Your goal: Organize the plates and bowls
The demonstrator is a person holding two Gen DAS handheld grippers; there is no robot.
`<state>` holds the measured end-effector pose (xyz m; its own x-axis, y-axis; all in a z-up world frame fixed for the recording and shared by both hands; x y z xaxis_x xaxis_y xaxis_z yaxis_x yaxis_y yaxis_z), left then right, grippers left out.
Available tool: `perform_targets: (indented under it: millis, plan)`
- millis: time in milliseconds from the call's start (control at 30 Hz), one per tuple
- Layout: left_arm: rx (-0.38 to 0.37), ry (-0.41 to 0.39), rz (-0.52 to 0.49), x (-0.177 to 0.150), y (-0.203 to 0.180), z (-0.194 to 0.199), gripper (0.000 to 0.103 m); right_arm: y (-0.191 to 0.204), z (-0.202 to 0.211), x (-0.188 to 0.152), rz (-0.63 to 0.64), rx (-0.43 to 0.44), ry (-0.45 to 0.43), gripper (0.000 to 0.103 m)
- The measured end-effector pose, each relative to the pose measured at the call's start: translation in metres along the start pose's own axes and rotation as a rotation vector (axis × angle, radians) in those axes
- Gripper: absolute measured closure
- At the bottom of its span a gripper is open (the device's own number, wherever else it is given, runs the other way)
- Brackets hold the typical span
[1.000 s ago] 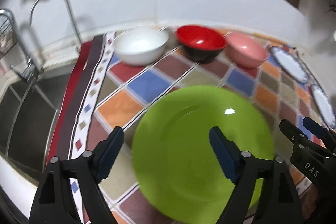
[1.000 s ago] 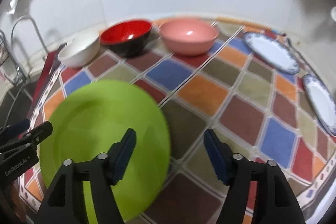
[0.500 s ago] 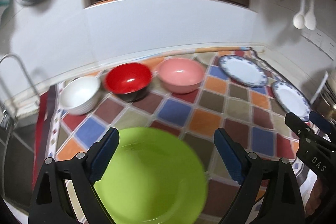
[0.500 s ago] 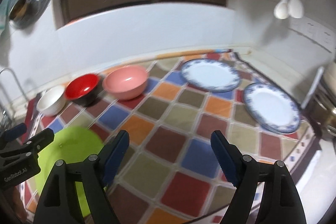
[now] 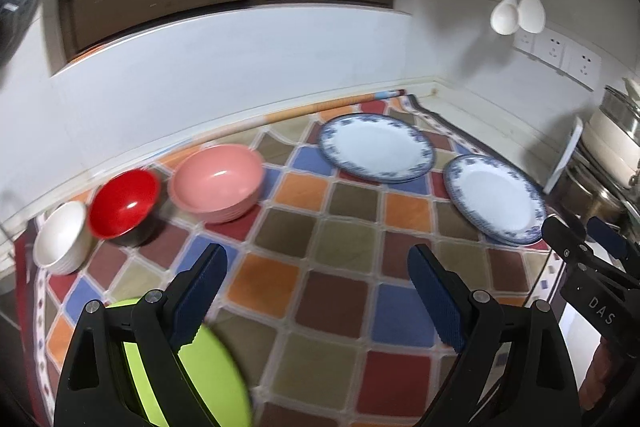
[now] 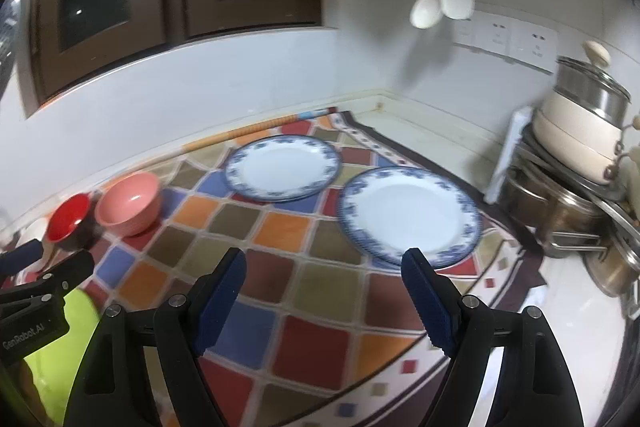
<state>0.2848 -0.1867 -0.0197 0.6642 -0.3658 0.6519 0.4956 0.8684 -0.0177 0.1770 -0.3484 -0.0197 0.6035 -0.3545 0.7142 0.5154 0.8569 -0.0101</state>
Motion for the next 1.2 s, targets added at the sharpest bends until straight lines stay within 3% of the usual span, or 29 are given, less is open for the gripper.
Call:
perform_targets:
  millis: [600,900,1200]
  plan:
    - [-0.062,0.021,-0.130,0.051,-0.114,-0.057,0.011,-0.125,-0.043,0.021,-0.163,-0.105,0.019,0.023]
    - [-0.067,0.064,-0.166,0.070,-0.147,-0.105,0.011,-0.160,-0.082,0.024,-0.248,-0.132,0.042,0.023]
    - [-0.093,0.146,-0.197,0.074,-0.164,-0.167,0.016,-0.173,-0.128,0.020,-0.305,-0.142,0.099,0.033]
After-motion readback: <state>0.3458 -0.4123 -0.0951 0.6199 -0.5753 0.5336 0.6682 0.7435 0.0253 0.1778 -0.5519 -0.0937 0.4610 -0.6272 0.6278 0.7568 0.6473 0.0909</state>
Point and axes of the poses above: each gripper's, at about its wrist camera, not at the fingertips, and z roughly against the way its jaws point, y to its left, x to its top, the point moved 2 cm from there along -z, roughly the way its jaws point, and after that the axes turned 9 degrees about y, right-handed, at the moved point
